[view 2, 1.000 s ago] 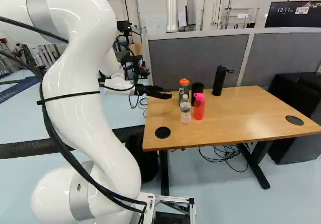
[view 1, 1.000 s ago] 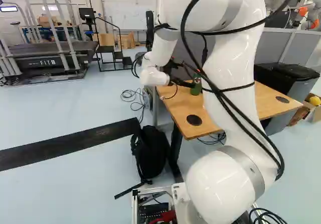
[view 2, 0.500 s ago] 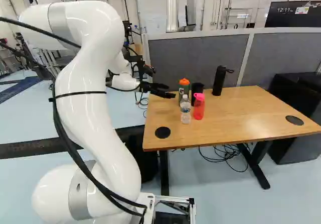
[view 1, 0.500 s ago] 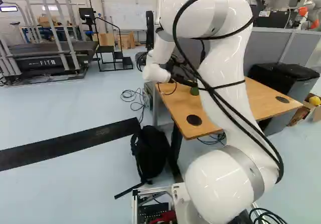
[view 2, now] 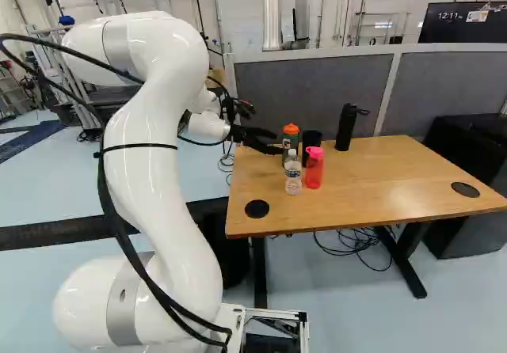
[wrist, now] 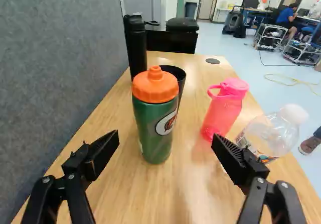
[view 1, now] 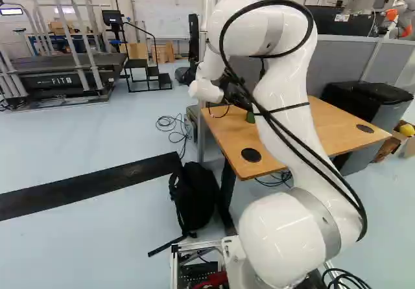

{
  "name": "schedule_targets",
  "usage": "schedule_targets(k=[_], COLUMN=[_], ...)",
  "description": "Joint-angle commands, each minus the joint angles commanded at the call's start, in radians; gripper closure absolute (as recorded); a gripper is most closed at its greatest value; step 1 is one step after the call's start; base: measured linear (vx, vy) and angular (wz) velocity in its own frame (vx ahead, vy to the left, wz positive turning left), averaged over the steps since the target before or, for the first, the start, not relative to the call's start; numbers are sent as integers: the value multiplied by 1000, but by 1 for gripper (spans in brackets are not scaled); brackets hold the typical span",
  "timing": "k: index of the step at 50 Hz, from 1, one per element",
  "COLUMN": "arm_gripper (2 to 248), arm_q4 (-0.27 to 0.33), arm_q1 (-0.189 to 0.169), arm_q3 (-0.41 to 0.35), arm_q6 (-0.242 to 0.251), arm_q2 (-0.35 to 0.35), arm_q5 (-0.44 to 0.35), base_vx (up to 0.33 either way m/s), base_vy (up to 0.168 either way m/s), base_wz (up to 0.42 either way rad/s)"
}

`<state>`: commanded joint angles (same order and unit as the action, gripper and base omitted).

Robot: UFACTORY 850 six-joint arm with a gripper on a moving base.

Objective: Pick up the green bottle from the table

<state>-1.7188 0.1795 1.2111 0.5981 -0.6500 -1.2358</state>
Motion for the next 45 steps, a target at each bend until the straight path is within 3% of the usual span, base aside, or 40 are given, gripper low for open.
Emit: schedule_targets(k=[22,45], arm_gripper=[3,3], arm_q4=[-52,-57], arm_q1=[-53,-92], arm_q3=[119,229], arm_q6=[0,0], arm_q2=[-70,-134], arm_q5=[0,0], base_vx=[0,0], base_vy=[0,0], base_wz=[0,0])
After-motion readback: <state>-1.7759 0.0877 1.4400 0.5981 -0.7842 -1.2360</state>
